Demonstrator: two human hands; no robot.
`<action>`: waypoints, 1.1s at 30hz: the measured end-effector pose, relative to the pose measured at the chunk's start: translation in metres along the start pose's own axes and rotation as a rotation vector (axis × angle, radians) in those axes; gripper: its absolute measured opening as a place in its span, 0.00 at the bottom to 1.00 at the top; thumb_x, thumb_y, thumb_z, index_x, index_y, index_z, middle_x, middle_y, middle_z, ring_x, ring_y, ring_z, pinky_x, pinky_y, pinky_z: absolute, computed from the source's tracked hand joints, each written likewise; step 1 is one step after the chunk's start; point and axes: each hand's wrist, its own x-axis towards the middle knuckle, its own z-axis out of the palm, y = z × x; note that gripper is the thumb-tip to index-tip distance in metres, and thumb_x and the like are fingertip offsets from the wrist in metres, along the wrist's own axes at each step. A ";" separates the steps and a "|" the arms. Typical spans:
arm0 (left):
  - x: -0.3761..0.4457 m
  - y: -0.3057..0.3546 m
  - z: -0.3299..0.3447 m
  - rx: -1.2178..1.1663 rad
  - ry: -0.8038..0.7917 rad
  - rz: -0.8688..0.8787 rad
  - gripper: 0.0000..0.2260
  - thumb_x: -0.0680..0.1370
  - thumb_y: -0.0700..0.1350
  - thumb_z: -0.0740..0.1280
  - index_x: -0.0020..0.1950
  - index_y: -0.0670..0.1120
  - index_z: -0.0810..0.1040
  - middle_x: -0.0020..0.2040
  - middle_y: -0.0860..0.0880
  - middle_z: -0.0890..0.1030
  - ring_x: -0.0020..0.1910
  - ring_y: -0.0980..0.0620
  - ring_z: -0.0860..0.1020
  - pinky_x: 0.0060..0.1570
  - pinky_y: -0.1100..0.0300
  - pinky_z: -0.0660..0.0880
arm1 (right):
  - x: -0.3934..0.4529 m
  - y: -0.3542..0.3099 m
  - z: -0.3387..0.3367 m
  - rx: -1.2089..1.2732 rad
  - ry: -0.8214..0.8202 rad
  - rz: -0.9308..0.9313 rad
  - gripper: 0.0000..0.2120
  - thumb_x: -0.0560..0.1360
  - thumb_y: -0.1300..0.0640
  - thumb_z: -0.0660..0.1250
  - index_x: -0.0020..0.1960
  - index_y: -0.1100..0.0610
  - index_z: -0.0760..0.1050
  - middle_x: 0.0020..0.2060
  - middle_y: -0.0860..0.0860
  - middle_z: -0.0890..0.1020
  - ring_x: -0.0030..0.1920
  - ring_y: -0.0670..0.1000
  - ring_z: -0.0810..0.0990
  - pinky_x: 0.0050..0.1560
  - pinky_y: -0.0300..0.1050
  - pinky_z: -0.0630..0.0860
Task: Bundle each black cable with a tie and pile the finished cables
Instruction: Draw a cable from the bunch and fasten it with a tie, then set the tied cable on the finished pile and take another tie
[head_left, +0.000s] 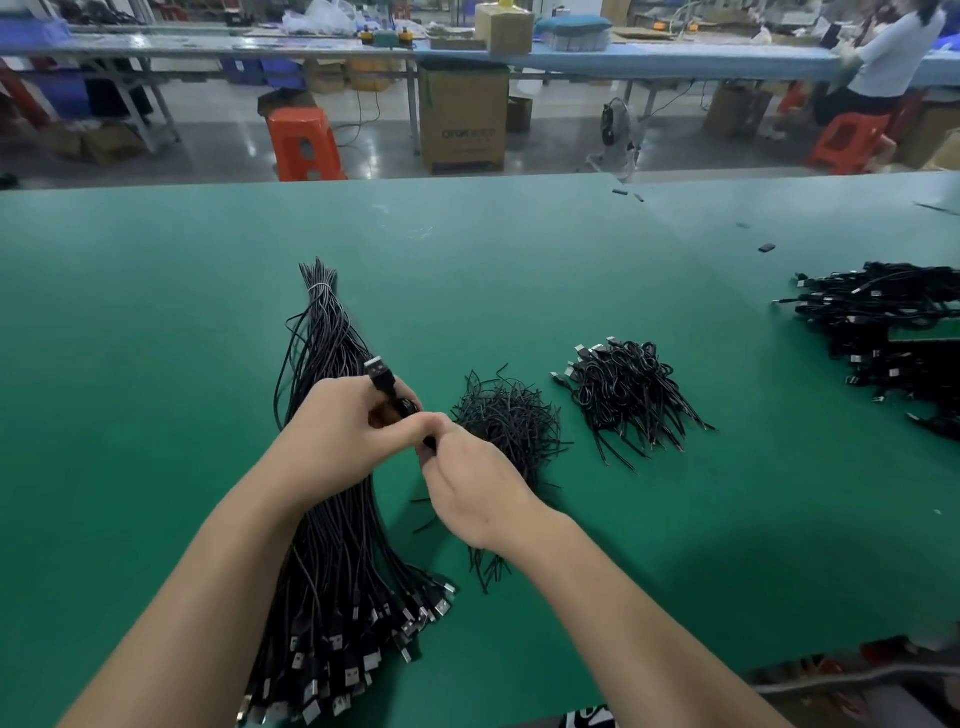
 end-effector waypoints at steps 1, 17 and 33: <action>0.001 -0.001 0.000 0.046 -0.006 -0.005 0.09 0.73 0.56 0.72 0.36 0.54 0.80 0.30 0.56 0.80 0.29 0.58 0.75 0.32 0.68 0.70 | 0.000 -0.001 0.000 0.021 -0.018 0.004 0.11 0.85 0.53 0.52 0.62 0.55 0.68 0.53 0.55 0.80 0.49 0.59 0.79 0.52 0.55 0.76; 0.008 -0.020 0.013 -0.467 -0.229 -0.173 0.10 0.77 0.52 0.71 0.43 0.46 0.80 0.29 0.53 0.76 0.25 0.56 0.66 0.25 0.62 0.64 | 0.014 0.010 0.012 0.471 0.004 0.163 0.14 0.82 0.47 0.52 0.49 0.50 0.74 0.27 0.42 0.70 0.28 0.47 0.66 0.31 0.47 0.65; -0.013 -0.082 0.103 0.377 -0.318 -0.223 0.05 0.78 0.51 0.69 0.54 0.56 0.78 0.47 0.54 0.69 0.45 0.49 0.76 0.46 0.54 0.75 | 0.010 0.034 -0.002 0.564 0.083 0.317 0.15 0.85 0.49 0.53 0.43 0.54 0.67 0.32 0.49 0.67 0.33 0.50 0.66 0.32 0.42 0.71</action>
